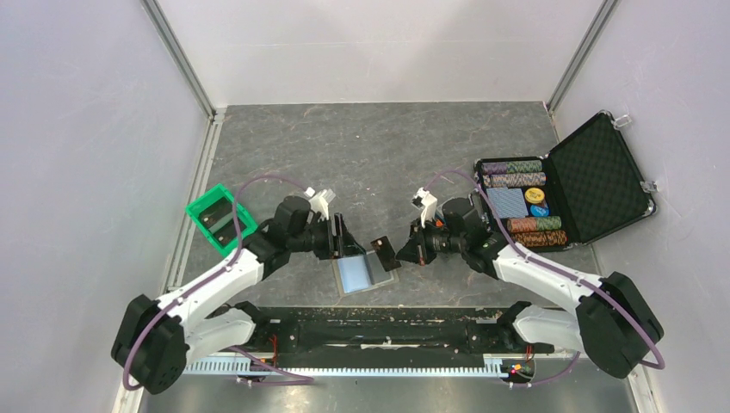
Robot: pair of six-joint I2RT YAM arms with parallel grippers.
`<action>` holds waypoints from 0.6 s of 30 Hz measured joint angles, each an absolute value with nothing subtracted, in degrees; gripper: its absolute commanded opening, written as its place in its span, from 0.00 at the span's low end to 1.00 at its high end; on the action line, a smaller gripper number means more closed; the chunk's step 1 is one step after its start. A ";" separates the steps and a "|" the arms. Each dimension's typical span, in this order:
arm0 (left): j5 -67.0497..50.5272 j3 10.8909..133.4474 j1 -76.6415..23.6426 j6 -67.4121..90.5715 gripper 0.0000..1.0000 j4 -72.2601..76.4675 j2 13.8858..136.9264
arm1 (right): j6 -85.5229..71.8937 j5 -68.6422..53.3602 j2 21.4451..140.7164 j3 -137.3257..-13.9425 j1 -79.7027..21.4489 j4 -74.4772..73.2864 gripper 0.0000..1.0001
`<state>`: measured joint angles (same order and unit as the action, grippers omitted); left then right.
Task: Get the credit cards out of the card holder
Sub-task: Remove the credit card from the card holder.
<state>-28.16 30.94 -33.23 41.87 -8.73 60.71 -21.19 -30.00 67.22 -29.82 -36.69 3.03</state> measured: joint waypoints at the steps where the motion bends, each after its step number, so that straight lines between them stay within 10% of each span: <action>1: -28.36 31.86 -33.23 40.99 0.61 -9.08 59.90 | -20.67 -31.40 66.89 -30.04 -36.67 2.76 0.00; 18: -39.07 40.51 -33.23 28.16 0.50 -12.73 60.18 | -21.87 -54.19 64.38 -27.46 -36.69 8.93 0.00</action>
